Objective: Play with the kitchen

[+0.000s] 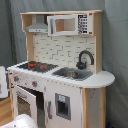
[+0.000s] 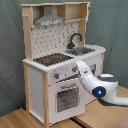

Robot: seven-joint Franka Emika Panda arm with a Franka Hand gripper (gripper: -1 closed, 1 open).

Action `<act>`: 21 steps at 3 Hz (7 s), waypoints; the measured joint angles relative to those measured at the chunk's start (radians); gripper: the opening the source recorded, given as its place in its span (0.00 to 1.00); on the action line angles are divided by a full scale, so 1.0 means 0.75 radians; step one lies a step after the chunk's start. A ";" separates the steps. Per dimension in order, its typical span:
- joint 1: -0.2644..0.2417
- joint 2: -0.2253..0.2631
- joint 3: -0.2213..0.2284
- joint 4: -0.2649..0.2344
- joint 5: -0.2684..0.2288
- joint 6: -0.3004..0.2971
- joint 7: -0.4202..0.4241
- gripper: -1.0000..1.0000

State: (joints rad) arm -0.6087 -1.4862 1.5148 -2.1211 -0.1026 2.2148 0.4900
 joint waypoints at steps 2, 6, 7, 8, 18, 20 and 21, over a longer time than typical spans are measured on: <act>0.032 0.004 -0.091 -0.001 0.000 -0.005 -0.289 1.00; 0.046 0.061 -0.203 -0.024 0.031 0.030 -0.867 1.00; 0.051 0.089 -0.220 -0.020 0.072 0.046 -0.989 1.00; 0.061 0.129 -0.224 -0.018 0.136 0.072 -1.131 1.00; 0.018 0.534 -0.243 -0.157 0.751 -0.136 -2.429 1.00; -0.046 0.717 -0.222 -0.157 0.755 -0.135 -2.621 1.00; -0.097 0.772 -0.218 -0.152 0.755 -0.128 -2.735 1.00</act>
State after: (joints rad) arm -0.6812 -0.9068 1.3511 -2.2348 0.4633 2.1191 -1.5609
